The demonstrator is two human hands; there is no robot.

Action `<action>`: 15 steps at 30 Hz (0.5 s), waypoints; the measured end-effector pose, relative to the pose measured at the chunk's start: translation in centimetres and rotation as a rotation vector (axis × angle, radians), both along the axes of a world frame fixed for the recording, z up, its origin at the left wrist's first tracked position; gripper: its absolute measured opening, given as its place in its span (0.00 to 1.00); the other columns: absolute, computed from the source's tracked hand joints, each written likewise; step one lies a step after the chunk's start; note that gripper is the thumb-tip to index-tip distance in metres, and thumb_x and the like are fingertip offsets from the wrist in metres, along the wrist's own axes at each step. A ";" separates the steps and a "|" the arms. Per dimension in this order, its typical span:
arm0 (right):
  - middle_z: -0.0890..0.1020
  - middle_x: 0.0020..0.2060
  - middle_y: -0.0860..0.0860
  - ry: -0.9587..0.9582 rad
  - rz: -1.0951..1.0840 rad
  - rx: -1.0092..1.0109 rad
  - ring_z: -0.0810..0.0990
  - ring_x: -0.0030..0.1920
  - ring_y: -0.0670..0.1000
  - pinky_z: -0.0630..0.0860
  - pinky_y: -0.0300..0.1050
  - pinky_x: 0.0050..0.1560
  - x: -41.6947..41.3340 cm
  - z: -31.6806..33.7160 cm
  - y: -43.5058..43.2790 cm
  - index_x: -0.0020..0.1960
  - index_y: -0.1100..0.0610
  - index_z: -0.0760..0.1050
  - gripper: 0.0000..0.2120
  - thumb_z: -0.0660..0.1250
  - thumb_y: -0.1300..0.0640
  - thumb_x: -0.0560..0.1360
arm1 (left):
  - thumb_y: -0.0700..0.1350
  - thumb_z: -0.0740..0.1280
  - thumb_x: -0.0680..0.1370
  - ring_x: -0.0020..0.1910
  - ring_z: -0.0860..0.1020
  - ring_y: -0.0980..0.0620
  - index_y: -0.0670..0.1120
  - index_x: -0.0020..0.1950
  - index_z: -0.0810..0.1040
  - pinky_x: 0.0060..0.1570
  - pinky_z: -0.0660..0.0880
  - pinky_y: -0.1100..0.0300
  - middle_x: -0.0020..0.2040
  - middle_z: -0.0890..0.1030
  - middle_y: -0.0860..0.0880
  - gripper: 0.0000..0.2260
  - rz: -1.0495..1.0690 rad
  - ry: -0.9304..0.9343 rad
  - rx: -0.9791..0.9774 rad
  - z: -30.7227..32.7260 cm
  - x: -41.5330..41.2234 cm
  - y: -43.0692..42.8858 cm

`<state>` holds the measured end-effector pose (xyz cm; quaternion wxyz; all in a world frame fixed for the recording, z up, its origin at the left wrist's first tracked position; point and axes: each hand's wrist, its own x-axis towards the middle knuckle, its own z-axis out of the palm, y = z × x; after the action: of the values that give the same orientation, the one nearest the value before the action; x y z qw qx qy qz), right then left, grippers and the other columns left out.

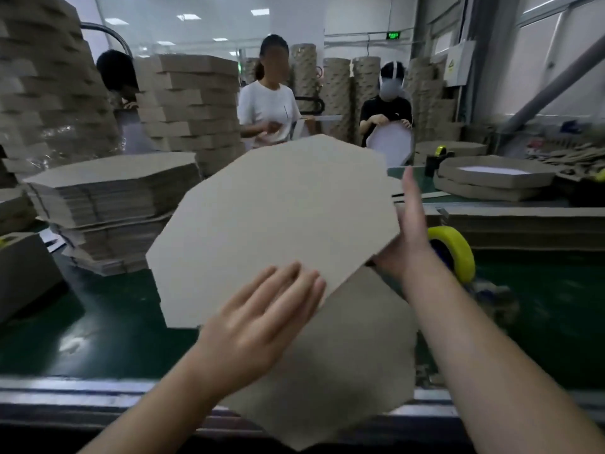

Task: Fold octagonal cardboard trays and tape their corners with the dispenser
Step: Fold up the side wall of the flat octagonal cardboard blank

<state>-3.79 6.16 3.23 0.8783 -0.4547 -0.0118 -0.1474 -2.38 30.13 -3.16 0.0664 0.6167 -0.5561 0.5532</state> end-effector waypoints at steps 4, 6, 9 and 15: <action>0.85 0.43 0.57 0.093 -0.240 -0.168 0.85 0.38 0.54 0.81 0.44 0.35 -5.9 0.1 -2.1 0.55 0.62 0.79 0.11 0.63 0.61 0.76 | 0.41 0.63 0.81 0.66 0.75 0.45 0.42 0.69 0.75 0.62 0.73 0.45 0.67 0.76 0.47 0.16 -0.077 0.131 0.219 -2.0 -3.9 -1.4; 0.85 0.42 0.56 0.109 -0.321 -0.224 0.84 0.35 0.53 0.80 0.43 0.33 -8.5 -1.3 -3.2 0.54 0.62 0.78 0.09 0.62 0.67 0.76 | 0.52 0.62 0.82 0.72 0.69 0.45 0.46 0.71 0.73 0.69 0.65 0.41 0.71 0.72 0.49 0.19 -0.174 0.291 0.420 -1.9 -4.6 -2.0; 0.85 0.41 0.54 0.079 -0.299 -0.219 0.84 0.37 0.53 0.81 0.44 0.35 -12.0 -3.3 -4.4 0.53 0.60 0.78 0.10 0.65 0.65 0.73 | 0.58 0.56 0.82 0.75 0.62 0.48 0.49 0.71 0.73 0.74 0.56 0.42 0.74 0.68 0.49 0.22 -0.200 0.598 0.442 -1.0 -3.5 -2.6; 0.86 0.44 0.55 0.074 -0.259 -0.155 0.85 0.40 0.55 0.81 0.48 0.36 -15.0 -5.6 -5.6 0.55 0.58 0.79 0.13 0.67 0.59 0.71 | 0.52 0.62 0.81 0.74 0.61 0.44 0.47 0.73 0.70 0.74 0.57 0.50 0.75 0.65 0.46 0.21 0.185 0.951 -0.152 1.8 1.3 -4.2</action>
<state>-18.83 0.52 -2.38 0.8138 -0.5242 0.0679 -0.2415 -1.08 25.94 -1.38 0.3084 0.8412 -0.3650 0.2529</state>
